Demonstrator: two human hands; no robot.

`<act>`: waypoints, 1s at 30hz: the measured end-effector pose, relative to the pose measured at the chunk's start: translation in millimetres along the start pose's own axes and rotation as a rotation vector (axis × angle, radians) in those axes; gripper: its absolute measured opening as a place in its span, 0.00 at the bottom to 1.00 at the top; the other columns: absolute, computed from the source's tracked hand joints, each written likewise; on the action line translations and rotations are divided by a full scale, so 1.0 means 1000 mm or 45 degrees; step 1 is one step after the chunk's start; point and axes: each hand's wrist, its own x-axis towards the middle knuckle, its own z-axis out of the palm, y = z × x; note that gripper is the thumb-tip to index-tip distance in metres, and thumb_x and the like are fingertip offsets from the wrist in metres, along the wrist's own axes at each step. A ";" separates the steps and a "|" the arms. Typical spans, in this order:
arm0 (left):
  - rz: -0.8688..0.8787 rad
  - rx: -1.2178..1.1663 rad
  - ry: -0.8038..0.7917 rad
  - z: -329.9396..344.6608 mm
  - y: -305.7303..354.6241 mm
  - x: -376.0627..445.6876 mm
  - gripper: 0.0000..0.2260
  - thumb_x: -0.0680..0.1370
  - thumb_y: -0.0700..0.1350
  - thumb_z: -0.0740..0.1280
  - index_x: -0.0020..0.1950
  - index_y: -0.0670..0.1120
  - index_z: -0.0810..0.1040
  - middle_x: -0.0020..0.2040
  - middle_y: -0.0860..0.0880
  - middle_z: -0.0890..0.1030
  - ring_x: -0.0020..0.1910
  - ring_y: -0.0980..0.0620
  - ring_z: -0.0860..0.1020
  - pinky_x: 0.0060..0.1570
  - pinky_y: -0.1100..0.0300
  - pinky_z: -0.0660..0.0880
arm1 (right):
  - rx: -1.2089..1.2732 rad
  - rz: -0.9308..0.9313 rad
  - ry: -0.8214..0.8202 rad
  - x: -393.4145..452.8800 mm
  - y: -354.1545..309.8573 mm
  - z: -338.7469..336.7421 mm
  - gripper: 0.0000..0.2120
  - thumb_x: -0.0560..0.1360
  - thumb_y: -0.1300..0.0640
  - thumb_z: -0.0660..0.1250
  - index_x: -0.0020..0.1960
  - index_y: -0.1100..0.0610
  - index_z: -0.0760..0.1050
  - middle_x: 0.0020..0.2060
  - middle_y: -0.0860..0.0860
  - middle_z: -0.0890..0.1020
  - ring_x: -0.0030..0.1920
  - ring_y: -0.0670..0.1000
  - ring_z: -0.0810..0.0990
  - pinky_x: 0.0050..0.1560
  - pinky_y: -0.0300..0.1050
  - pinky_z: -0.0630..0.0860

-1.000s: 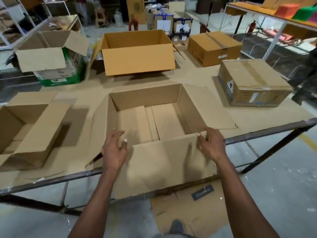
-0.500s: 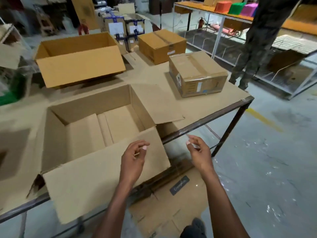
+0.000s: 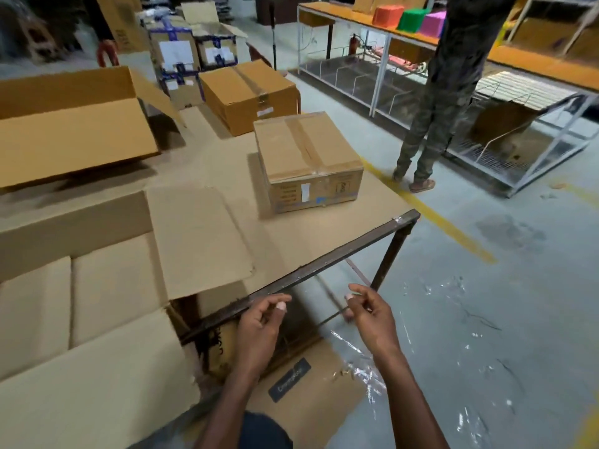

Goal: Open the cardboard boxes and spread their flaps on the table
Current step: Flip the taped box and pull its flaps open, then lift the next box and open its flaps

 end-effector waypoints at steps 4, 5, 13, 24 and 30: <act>-0.026 -0.076 0.080 0.017 0.008 0.049 0.09 0.82 0.45 0.66 0.54 0.55 0.85 0.52 0.57 0.85 0.54 0.59 0.81 0.53 0.61 0.75 | 0.034 0.033 -0.008 0.057 -0.012 0.000 0.09 0.80 0.52 0.67 0.61 0.47 0.79 0.54 0.45 0.82 0.50 0.50 0.85 0.53 0.47 0.80; -0.013 -0.077 0.076 0.021 0.011 0.064 0.08 0.82 0.45 0.66 0.55 0.55 0.85 0.53 0.58 0.85 0.54 0.59 0.81 0.55 0.60 0.76 | 0.034 0.036 -0.005 0.074 -0.015 0.003 0.09 0.81 0.52 0.67 0.60 0.47 0.80 0.54 0.44 0.82 0.51 0.50 0.85 0.53 0.48 0.80; 0.066 -0.086 0.050 0.073 0.051 0.227 0.06 0.81 0.50 0.67 0.51 0.59 0.84 0.47 0.54 0.86 0.49 0.54 0.82 0.51 0.58 0.76 | -0.083 -0.150 -0.025 0.213 -0.063 0.019 0.07 0.81 0.49 0.67 0.55 0.48 0.82 0.50 0.43 0.84 0.53 0.48 0.82 0.53 0.43 0.77; 0.102 0.260 0.522 0.054 0.077 0.385 0.19 0.82 0.46 0.67 0.73 0.49 0.72 0.71 0.46 0.70 0.67 0.45 0.73 0.69 0.50 0.69 | -0.283 -0.446 0.187 0.376 -0.141 0.027 0.18 0.80 0.54 0.67 0.69 0.54 0.75 0.65 0.49 0.75 0.63 0.49 0.74 0.69 0.48 0.70; -0.260 0.275 0.348 0.072 0.066 0.416 0.27 0.85 0.53 0.58 0.82 0.44 0.57 0.80 0.43 0.65 0.77 0.44 0.66 0.71 0.57 0.62 | -0.527 -0.334 0.028 0.422 -0.137 0.028 0.30 0.81 0.51 0.64 0.79 0.58 0.60 0.78 0.55 0.64 0.77 0.55 0.64 0.74 0.49 0.60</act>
